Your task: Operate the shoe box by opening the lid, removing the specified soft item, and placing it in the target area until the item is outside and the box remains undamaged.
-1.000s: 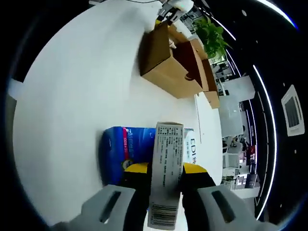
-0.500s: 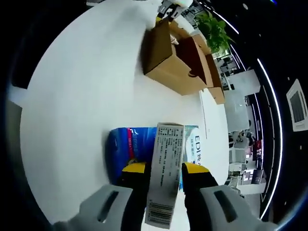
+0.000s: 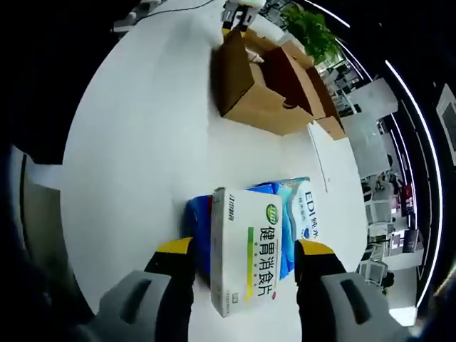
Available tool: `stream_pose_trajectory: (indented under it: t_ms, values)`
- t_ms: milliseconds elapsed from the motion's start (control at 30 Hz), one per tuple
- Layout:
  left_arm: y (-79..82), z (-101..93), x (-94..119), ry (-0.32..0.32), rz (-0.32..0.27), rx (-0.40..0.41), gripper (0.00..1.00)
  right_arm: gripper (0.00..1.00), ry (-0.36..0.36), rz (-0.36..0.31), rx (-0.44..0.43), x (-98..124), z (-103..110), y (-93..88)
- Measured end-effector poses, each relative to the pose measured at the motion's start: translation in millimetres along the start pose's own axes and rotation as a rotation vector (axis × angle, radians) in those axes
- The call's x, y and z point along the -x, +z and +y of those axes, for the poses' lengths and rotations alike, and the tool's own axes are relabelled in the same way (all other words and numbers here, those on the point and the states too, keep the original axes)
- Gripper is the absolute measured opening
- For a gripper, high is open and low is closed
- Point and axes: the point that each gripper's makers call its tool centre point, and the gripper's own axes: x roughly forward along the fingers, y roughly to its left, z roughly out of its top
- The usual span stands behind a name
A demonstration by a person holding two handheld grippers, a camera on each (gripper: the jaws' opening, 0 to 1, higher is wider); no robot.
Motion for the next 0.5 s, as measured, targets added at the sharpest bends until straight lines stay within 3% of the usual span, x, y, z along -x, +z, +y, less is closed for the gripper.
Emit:
stream_pose_trajectory:
  t_ms: [100, 200, 400, 500]
  values:
    - [0.1, -0.2, 0.1, 0.002, -0.001, -0.004, 0.12, 0.63, 0.032, -0.001, -0.014, 0.1, -5.2, 0.9]
    - [0.3, -0.3, 0.1, 0.002, -0.002, -0.007, 0.12, 0.69, 0.099, 0.037, -0.045, -2.0, -2.0, -3.6]
    - [0.6, -0.9, 0.1, 0.002, -0.001, -0.013, 0.12, 0.70, 0.212, 0.057, -0.102, -10.0, -1.3, -5.3]
    - [0.6, -0.7, 0.1, 0.002, 0.000, -0.008, 0.12, 0.70, 0.229, 0.072, -0.118, -13.4, -2.5, -8.0]
